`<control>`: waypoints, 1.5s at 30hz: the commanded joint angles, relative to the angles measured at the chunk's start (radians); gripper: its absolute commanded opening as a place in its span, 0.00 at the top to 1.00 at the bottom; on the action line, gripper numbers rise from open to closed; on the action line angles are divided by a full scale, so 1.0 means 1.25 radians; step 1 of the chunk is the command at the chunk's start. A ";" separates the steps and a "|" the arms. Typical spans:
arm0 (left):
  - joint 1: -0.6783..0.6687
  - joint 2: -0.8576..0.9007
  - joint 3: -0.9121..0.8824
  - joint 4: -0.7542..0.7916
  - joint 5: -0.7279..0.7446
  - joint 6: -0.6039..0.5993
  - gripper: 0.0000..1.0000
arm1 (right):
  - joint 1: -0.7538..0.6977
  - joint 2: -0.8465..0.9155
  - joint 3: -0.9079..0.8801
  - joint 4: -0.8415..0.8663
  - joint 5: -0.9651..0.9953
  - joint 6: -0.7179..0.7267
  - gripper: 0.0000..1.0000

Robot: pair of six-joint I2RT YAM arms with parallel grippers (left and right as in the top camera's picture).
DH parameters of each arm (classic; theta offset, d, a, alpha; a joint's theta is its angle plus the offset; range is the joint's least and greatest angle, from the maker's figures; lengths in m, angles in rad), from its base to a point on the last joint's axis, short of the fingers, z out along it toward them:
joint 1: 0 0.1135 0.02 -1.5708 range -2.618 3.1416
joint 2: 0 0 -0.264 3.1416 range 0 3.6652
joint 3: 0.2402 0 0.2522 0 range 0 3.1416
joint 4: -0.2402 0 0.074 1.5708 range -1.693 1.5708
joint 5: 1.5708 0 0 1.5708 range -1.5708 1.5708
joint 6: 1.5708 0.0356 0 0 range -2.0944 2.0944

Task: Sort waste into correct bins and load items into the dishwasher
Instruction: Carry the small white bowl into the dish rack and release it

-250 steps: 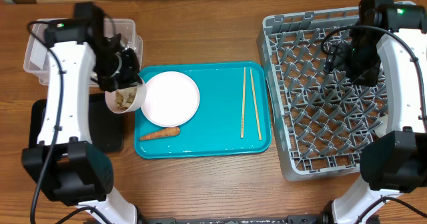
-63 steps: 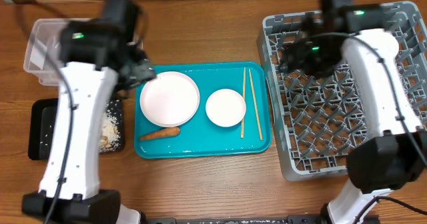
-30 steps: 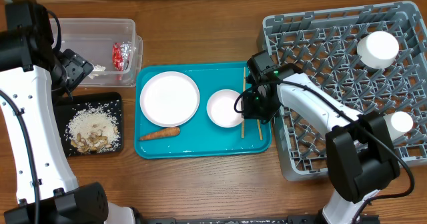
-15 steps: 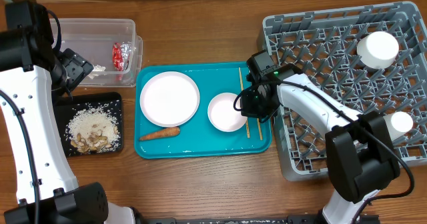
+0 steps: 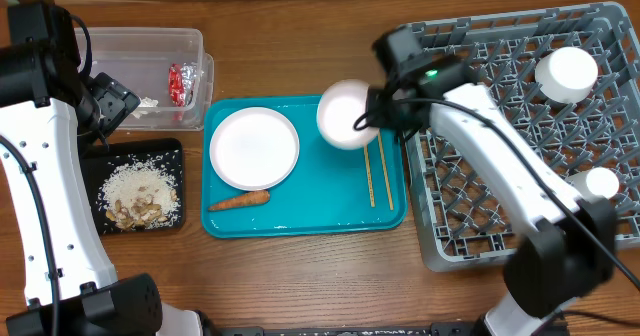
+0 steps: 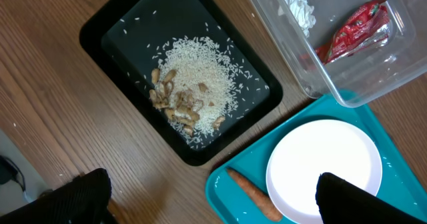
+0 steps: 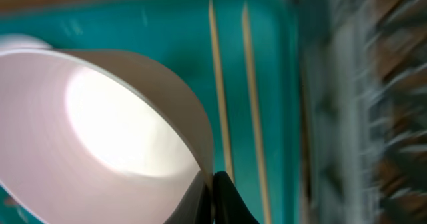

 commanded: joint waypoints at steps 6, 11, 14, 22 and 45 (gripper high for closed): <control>0.000 -0.004 0.001 0.006 -0.008 0.007 0.00 | -0.057 -0.098 0.075 0.094 0.766 -0.094 0.96; 0.000 -0.004 0.001 0.006 -0.007 0.006 0.00 | -0.150 -0.043 0.075 0.131 0.926 -0.093 0.96; 0.000 -0.004 0.001 0.006 -0.005 0.006 0.00 | -0.208 0.003 0.075 0.147 0.977 -0.093 0.96; 0.000 -0.004 0.001 0.010 0.013 0.006 0.00 | -0.308 0.136 0.075 0.141 0.981 -0.093 0.96; 0.000 -0.004 0.001 0.009 0.013 0.006 0.00 | -0.225 0.243 0.000 0.065 0.784 -0.027 0.96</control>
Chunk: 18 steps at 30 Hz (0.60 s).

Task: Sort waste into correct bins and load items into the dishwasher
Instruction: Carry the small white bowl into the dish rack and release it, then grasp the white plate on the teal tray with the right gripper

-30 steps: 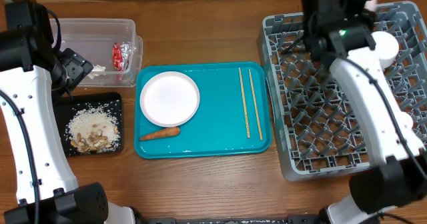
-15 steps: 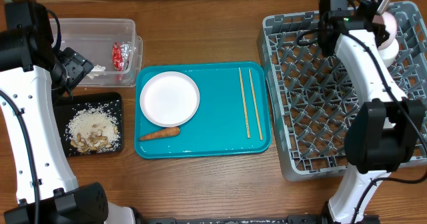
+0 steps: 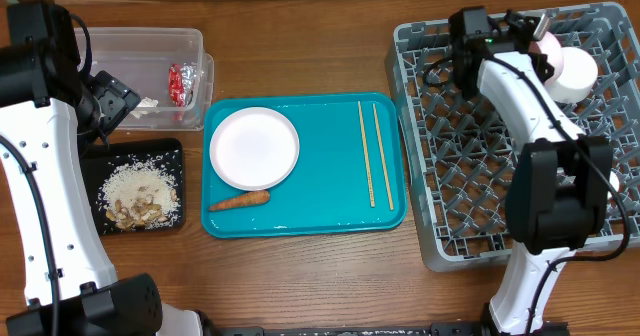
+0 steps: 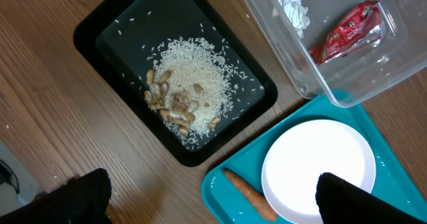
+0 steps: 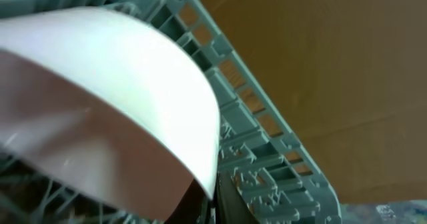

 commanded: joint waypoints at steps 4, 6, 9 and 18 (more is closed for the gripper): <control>0.000 -0.004 0.001 -0.002 0.004 0.007 0.00 | 0.064 0.007 -0.014 -0.115 -0.248 0.002 0.52; 0.000 -0.004 0.001 -0.002 0.004 0.007 0.00 | 0.073 -0.001 -0.010 -0.133 -0.282 0.002 0.47; 0.000 -0.004 0.001 -0.002 0.004 0.016 0.00 | 0.086 -0.049 0.013 -0.144 -0.353 0.007 0.40; 0.000 -0.004 0.001 -0.002 0.004 0.031 0.00 | 0.158 -0.180 0.161 -0.071 -0.913 -0.204 0.18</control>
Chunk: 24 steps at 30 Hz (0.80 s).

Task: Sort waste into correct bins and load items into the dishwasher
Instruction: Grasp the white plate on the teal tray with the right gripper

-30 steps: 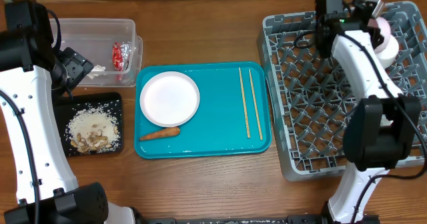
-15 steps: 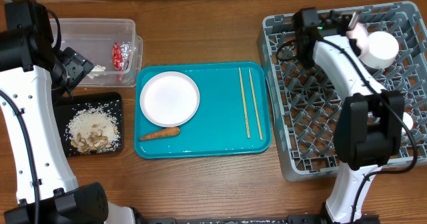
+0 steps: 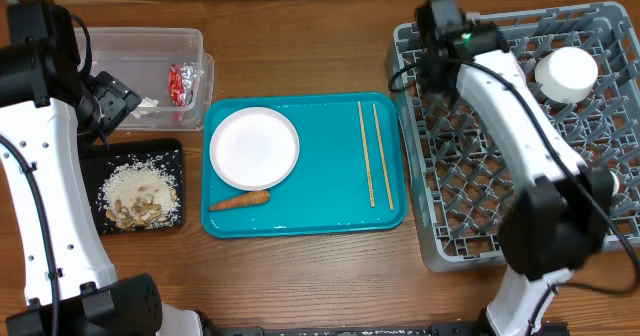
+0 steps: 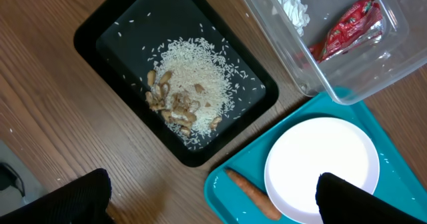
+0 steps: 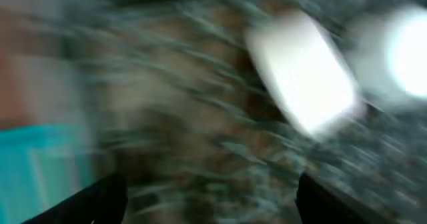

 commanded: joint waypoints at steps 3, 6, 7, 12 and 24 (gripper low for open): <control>0.000 -0.004 0.001 -0.002 0.004 0.013 0.00 | 0.083 -0.070 0.070 0.078 -0.542 -0.092 0.24; 0.000 -0.004 0.001 -0.002 0.004 0.013 0.00 | 0.132 -0.058 0.047 0.121 -0.575 -0.057 0.26; 0.000 -0.004 0.001 -0.002 0.004 0.013 0.00 | 0.147 -0.050 0.045 0.126 -0.575 -0.057 0.26; 0.000 -0.004 0.001 -0.002 0.004 0.013 0.00 | 0.245 0.037 0.043 0.135 -0.569 -0.057 0.25; 0.000 -0.004 0.001 -0.002 0.004 0.019 0.00 | 0.317 0.262 0.043 0.148 -0.488 0.049 0.38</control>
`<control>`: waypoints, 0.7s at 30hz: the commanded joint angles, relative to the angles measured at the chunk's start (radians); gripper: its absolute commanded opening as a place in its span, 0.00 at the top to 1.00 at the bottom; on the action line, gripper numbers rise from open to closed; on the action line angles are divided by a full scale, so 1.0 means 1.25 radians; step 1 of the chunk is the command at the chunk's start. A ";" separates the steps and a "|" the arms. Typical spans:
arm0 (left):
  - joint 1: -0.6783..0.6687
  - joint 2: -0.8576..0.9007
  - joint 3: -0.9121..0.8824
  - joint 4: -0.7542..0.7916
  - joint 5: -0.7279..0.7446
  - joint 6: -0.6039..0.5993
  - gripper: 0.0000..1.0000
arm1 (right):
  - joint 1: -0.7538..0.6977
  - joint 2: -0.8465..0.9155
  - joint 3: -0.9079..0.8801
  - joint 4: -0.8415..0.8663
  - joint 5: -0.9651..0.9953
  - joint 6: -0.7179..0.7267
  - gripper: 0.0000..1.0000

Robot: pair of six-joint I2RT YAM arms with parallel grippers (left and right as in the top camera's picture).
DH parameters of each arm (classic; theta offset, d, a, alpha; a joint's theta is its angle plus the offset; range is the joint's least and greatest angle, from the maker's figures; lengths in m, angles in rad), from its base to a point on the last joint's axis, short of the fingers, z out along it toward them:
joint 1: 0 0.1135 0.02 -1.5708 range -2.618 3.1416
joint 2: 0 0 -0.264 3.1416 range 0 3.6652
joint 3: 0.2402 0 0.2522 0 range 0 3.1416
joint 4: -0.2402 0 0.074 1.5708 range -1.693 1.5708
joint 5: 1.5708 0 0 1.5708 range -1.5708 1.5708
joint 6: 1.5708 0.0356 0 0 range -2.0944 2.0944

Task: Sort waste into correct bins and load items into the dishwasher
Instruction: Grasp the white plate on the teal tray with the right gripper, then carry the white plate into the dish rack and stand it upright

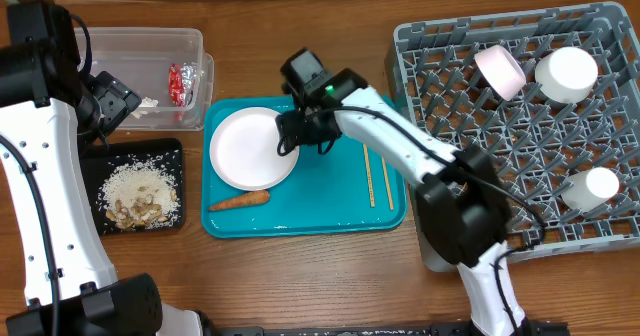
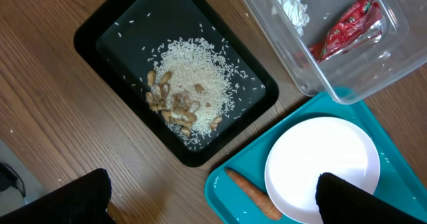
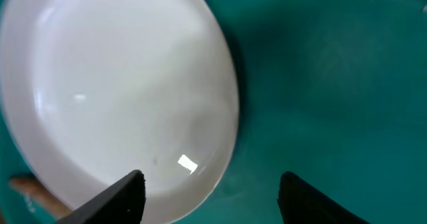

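A white plate (image 1: 250, 148) lies at the left of the teal tray (image 1: 330, 211), with a carrot (image 1: 238, 200) in front of it and two chopsticks (image 1: 375, 171) to the right. My right gripper (image 1: 300, 136) hangs open over the plate's right rim; in the right wrist view its fingers (image 3: 113, 201) straddle the edge of the plate (image 3: 113, 97). A white bowl (image 1: 500, 71) leans on its side in the grey dish rack (image 1: 470, 206). Off to the left, my left gripper (image 1: 115, 106) is open and empty above the black tray (image 2: 177, 94) of rice and nuts.
A clear bin (image 1: 130, 51) at the back left holds a red wrapper (image 1: 180, 84) and a crumpled tissue (image 2: 293, 4). Two white cups (image 1: 566, 73) (image 1: 590, 186) stand in the rack. Bare wood shows along the table's front and back.
My right gripper was over the back left of the dish rack; now it is over the plate's right rim on the teal tray, still open. The bowl shows in the rack. Left arm unchanged.
My right gripper first held the white bowl above the teal tray, beside the chopsticks. Then it held the bowl over the back of the rack. Then it was open above the rack. Now the bowl leans in the rack and the gripper is at the plate.
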 commanded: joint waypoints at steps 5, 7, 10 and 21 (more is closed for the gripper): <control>0.000 -0.004 0.001 -0.002 0.003 0.016 0.00 | -0.002 0.074 -0.002 -0.002 0.020 0.019 0.61; 0.000 -0.004 0.001 -0.002 0.003 0.016 0.00 | -0.007 0.074 -0.002 -0.002 0.047 0.029 0.85; 0.000 -0.004 0.001 -0.002 0.003 0.016 0.00 | -0.024 0.074 -0.002 -0.019 0.103 0.088 0.93; 0.000 -0.004 0.001 -0.001 0.003 0.016 0.00 | -0.181 0.052 0.068 -0.179 0.153 0.083 0.96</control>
